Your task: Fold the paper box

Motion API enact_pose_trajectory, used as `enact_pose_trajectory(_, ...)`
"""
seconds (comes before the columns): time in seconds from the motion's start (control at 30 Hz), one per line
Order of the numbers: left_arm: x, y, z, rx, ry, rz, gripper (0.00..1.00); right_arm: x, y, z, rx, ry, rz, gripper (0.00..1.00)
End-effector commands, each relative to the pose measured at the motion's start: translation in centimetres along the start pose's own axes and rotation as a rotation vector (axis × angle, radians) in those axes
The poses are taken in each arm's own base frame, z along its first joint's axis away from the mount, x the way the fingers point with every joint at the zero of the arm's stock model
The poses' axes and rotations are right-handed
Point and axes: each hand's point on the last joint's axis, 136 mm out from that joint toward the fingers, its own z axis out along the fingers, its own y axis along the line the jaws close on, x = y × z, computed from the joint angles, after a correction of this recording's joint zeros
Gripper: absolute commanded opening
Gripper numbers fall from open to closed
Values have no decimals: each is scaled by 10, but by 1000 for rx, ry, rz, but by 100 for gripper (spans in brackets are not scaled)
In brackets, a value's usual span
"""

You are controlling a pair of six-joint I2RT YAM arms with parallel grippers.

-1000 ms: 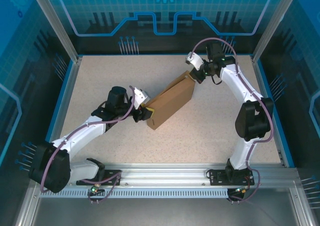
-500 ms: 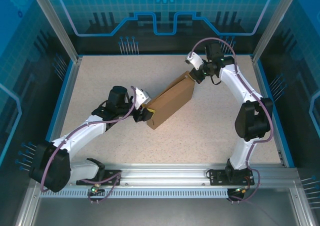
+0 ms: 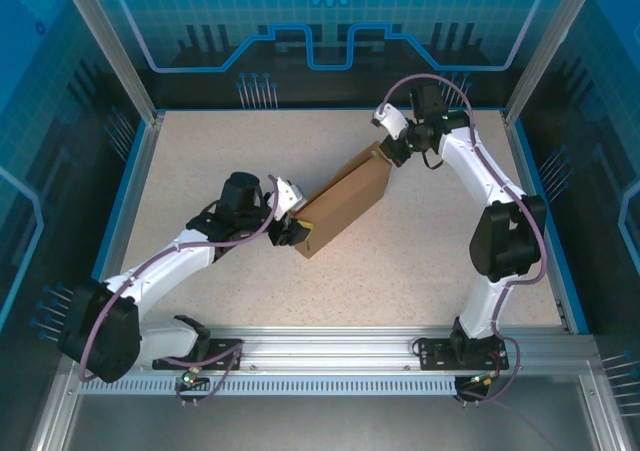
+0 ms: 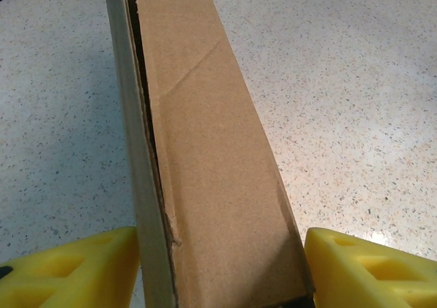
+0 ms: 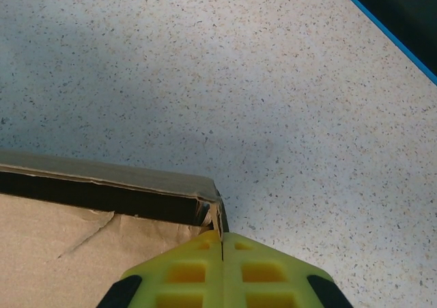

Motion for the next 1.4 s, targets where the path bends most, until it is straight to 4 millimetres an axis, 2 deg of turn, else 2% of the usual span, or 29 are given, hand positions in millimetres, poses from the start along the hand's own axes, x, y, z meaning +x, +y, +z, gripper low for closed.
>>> enact_pose_trajectory(0.0,5,0,4,-2,44,21,67,-1,5,-9,4,21,17,2)
enact_pose_trajectory(0.6,11,8,8,-64,99,56,72,-2,11,-8,-11,47,32,2)
enact_pose_trajectory(1.17,18,11,7,-63,129,41,48,4,22,-25,44,182,187,3)
enact_pose_trajectory(1.37,18,9,5,-23,132,30,47,8,22,-33,68,216,202,3)
